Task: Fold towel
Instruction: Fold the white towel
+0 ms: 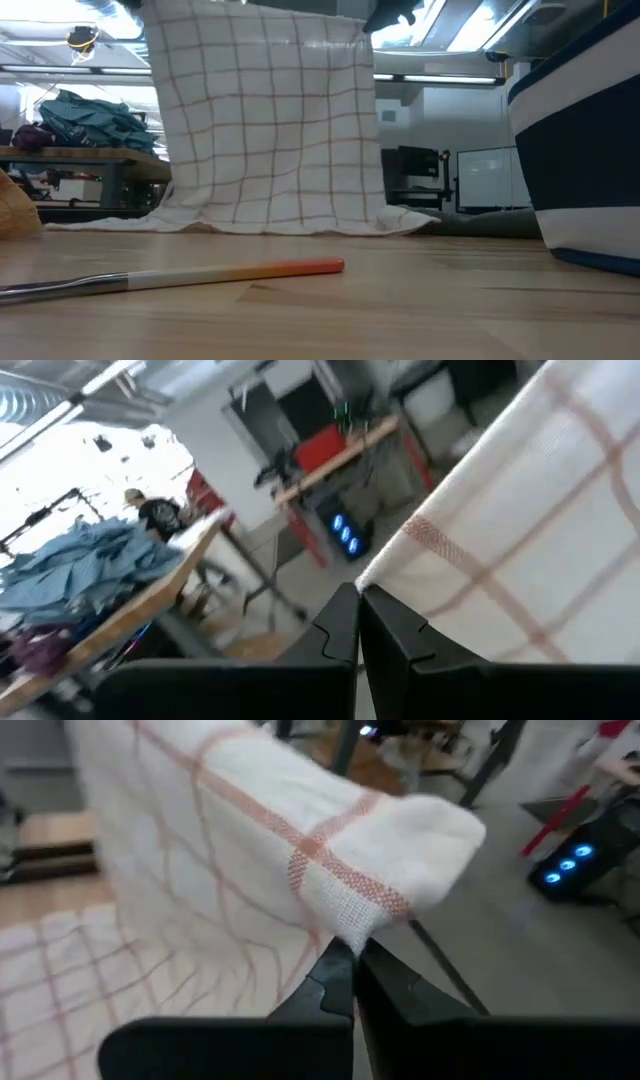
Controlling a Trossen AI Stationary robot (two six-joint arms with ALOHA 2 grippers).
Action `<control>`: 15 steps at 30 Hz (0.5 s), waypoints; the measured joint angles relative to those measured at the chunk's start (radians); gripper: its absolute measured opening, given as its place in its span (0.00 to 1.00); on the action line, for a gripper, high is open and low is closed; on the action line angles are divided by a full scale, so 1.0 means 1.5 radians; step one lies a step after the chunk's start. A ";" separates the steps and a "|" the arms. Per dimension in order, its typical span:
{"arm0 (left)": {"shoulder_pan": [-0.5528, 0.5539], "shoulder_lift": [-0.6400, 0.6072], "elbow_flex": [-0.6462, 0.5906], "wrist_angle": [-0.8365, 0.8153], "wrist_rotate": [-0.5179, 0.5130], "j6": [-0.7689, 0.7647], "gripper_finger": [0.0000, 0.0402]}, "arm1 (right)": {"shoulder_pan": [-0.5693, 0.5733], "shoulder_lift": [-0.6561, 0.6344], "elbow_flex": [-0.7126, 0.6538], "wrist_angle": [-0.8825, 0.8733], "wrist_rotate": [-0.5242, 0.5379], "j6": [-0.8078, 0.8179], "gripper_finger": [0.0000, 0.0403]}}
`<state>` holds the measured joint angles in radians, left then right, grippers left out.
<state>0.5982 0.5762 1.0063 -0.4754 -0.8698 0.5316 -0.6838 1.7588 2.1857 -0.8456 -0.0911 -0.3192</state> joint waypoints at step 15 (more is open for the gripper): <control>0.030 0.001 0.000 -0.132 0.045 -0.036 0.00 | -0.026 0.030 -0.001 -0.188 -0.028 -0.019 0.02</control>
<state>0.6430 0.5777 1.0058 -0.6739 -0.8030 0.4776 -0.7222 1.8038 2.1841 -1.1279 -0.1332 -0.3473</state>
